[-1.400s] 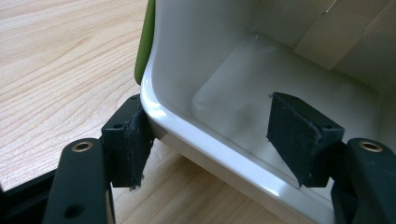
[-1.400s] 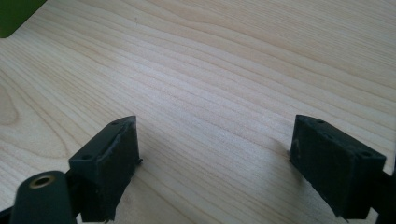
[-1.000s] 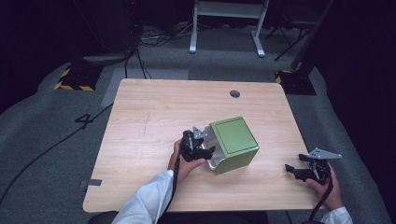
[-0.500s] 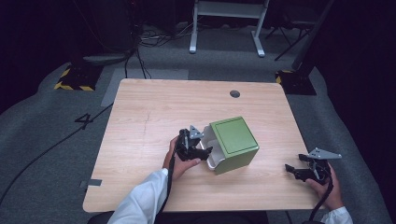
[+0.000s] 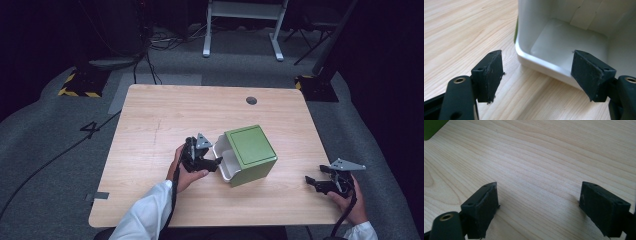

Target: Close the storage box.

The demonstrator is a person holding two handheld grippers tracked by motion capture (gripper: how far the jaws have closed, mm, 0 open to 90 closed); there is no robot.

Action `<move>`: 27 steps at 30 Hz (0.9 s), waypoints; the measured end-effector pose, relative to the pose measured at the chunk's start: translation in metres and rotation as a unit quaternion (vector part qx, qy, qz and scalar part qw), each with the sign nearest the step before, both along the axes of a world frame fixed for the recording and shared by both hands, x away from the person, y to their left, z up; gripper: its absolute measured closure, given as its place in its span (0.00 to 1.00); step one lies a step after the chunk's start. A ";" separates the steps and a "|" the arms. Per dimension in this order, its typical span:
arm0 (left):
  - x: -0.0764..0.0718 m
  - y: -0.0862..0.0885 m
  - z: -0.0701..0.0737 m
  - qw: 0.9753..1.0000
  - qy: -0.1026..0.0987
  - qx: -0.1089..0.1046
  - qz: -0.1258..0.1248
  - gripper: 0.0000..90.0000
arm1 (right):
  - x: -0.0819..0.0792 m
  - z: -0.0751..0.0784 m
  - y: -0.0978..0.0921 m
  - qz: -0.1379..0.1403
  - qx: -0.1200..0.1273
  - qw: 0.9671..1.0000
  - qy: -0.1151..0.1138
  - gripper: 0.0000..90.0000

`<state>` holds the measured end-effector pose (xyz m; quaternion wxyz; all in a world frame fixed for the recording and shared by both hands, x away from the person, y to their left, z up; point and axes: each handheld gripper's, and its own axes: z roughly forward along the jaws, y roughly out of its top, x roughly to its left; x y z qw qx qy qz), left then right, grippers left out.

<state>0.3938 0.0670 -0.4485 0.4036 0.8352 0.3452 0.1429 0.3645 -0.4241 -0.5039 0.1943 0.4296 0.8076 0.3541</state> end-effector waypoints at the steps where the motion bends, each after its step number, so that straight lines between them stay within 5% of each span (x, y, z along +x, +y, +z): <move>1: 0.000 0.002 0.000 1.000 0.002 -0.001 -0.001 0.29 | 0.000 0.000 0.000 0.000 0.000 1.000 0.000 0.17; 27: -0.020 0.060 -0.003 0.997 -0.015 0.073 -0.028 0.19 | 0.000 0.000 0.000 -0.001 0.000 1.000 0.000 0.17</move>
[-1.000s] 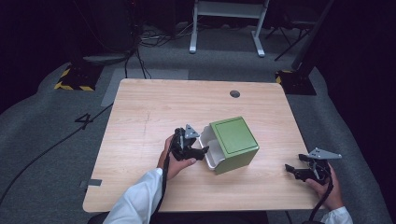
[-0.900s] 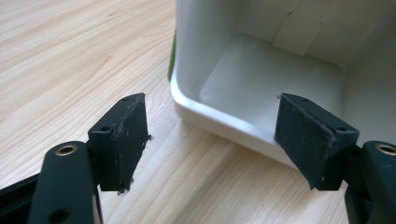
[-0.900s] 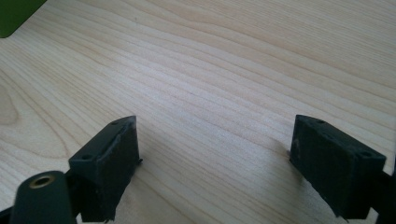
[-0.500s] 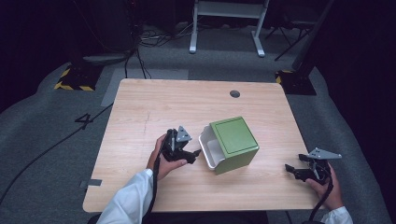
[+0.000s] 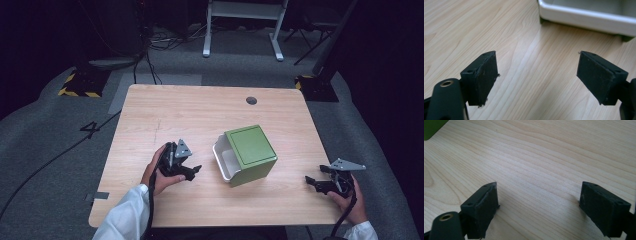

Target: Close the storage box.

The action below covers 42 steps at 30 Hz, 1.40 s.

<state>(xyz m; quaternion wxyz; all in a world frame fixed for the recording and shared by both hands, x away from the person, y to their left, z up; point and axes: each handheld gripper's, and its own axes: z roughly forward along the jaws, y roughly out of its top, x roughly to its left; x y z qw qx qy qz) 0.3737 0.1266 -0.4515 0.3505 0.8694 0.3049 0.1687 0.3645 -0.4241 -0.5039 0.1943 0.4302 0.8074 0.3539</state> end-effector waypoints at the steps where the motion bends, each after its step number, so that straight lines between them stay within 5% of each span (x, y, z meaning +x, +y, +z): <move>1: -0.001 0.002 -0.001 1.000 -0.001 0.008 0.002 0.19 | 0.000 0.000 0.000 0.000 -0.001 1.000 0.000 0.17; 10: -0.011 0.029 -0.012 0.999 -0.008 0.038 0.023 0.19 | 0.000 0.000 0.000 0.000 0.000 1.000 0.000 0.17; 22: -0.022 0.068 -0.025 0.997 0.000 0.046 0.054 0.19 | 0.000 0.000 0.000 0.000 0.000 1.000 0.000 0.17; 31: -0.031 0.100 -0.032 0.995 0.021 0.037 0.090 0.19 | 0.000 0.000 0.000 -0.001 0.000 1.000 0.000 0.17; 34: -0.031 0.111 -0.034 0.993 0.026 0.009 0.112 0.20 | 0.000 0.000 0.000 -0.001 0.000 1.000 0.000 0.17; 42: -0.036 0.134 -0.049 0.991 0.041 0.000 0.129 0.19 | 0.000 0.000 0.000 -0.001 0.000 1.000 0.000 0.17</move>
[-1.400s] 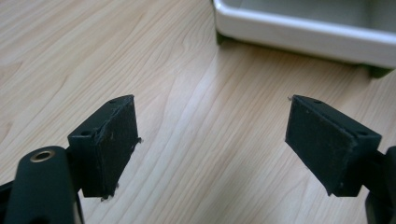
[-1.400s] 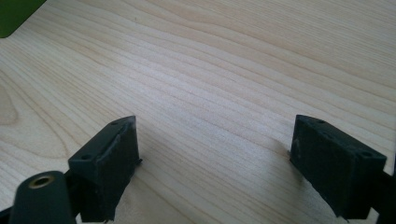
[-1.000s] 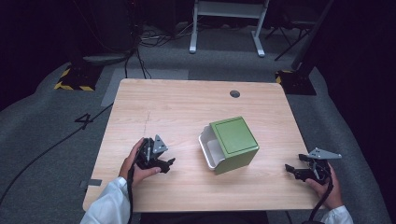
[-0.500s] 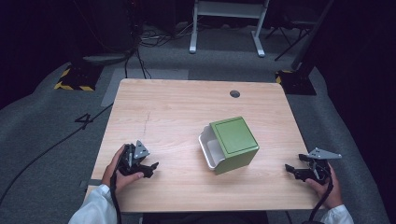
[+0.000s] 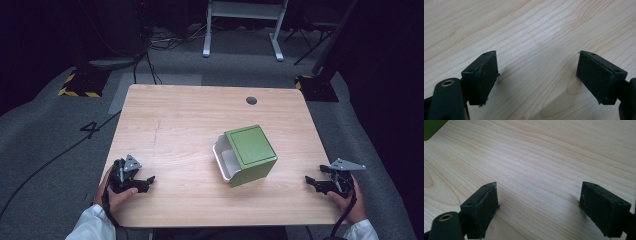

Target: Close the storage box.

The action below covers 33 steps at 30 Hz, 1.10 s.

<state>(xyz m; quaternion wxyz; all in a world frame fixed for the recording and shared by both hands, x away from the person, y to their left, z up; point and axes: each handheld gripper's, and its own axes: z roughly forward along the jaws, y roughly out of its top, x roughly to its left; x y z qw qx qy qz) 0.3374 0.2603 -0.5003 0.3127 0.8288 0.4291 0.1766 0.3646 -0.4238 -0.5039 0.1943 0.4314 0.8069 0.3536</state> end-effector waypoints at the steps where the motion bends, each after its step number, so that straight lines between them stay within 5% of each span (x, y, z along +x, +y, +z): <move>1: 0.000 0.004 -0.001 1.000 0.001 -0.005 0.003 0.19 | 0.000 0.000 0.000 0.000 0.000 1.000 0.000 0.17; 7: -0.005 0.018 -0.004 1.000 -0.002 -0.027 0.015 0.19 | 0.000 0.000 0.000 0.000 0.000 1.000 0.000 0.17; 33: -0.007 0.018 -0.005 0.999 -0.001 -0.025 0.025 0.18 | -0.002 0.000 0.001 0.000 -0.007 1.000 -0.008 0.17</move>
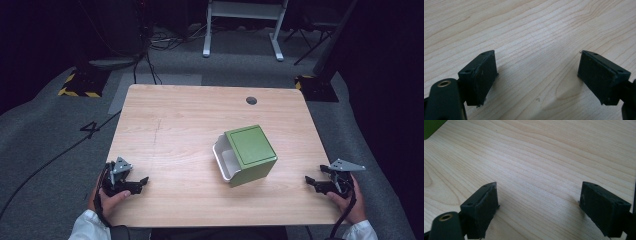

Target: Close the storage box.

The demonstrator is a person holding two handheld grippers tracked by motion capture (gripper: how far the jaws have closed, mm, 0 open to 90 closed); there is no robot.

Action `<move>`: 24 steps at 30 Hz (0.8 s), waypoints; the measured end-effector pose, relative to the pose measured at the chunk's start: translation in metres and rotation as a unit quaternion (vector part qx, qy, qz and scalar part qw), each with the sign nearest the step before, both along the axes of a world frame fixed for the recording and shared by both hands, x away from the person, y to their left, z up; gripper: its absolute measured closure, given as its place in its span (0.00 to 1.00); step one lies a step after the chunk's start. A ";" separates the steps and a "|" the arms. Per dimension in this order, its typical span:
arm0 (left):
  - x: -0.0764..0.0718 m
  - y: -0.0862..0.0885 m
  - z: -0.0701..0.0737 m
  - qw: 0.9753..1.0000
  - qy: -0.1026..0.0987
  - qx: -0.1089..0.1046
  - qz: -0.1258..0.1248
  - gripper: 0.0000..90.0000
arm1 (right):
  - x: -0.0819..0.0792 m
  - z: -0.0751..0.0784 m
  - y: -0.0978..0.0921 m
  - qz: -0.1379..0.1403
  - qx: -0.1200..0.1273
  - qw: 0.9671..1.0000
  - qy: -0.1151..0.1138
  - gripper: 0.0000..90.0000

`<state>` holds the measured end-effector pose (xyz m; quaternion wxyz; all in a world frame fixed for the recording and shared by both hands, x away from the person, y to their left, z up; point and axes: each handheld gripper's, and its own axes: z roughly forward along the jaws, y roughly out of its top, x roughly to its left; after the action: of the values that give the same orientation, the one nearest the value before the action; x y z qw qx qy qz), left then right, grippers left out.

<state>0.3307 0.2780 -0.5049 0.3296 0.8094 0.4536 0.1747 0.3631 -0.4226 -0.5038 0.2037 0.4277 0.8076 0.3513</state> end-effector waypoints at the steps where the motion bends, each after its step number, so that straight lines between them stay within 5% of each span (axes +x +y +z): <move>1: 0.000 0.000 0.000 1.000 0.000 0.000 0.000 0.18 | 0.000 0.000 0.000 0.000 0.001 1.000 0.001 0.17; 24: -0.001 0.000 0.000 1.000 0.001 -0.001 0.004 0.18 | 0.000 0.000 0.000 -0.001 0.002 1.000 0.002 0.17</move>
<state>0.3301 0.2776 -0.5049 0.3294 0.8073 0.4572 0.1752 0.3633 -0.4228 -0.5038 0.2017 0.4292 0.8070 0.3520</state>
